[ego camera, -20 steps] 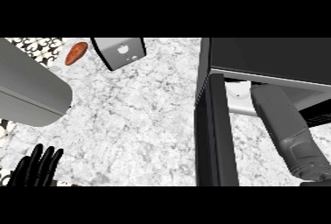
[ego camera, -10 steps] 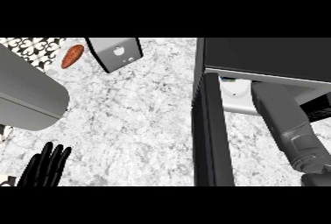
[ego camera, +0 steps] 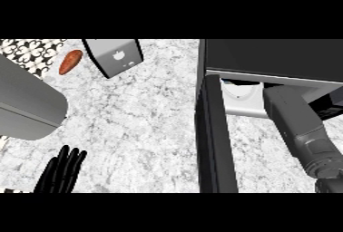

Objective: Pick up the milk, place it into the microwave and close the microwave

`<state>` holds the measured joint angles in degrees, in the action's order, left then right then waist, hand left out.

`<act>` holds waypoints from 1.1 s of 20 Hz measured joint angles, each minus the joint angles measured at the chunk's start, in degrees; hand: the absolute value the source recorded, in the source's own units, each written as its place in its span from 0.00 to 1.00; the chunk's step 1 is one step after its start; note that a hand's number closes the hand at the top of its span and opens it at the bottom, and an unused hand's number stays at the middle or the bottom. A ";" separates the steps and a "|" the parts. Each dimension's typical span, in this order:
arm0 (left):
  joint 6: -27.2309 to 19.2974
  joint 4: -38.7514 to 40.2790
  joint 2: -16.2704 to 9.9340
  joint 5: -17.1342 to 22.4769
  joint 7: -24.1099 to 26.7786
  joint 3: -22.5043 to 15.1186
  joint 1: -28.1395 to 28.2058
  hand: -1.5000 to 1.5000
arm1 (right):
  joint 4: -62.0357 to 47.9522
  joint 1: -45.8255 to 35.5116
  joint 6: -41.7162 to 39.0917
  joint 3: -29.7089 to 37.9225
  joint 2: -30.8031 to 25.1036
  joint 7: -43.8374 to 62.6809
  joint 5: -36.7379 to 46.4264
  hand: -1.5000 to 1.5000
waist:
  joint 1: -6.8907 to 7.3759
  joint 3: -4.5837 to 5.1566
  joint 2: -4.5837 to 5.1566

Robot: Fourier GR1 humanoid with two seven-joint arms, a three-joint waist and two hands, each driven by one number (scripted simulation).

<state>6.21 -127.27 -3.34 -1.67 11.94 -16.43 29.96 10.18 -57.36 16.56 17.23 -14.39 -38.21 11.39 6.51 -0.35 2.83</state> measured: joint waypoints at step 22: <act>2.93 9.94 -0.36 -2.43 -3.94 -4.97 -9.22 1.00 | -1.11 9.99 -16.96 3.08 3.46 -13.84 -3.93 0.00 | -4.52 0.37 -2.31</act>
<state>9.14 -117.33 -3.71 -4.10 8.00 -21.40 20.74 9.07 -47.37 -0.40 20.31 -10.93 -52.05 7.46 1.99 0.02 0.52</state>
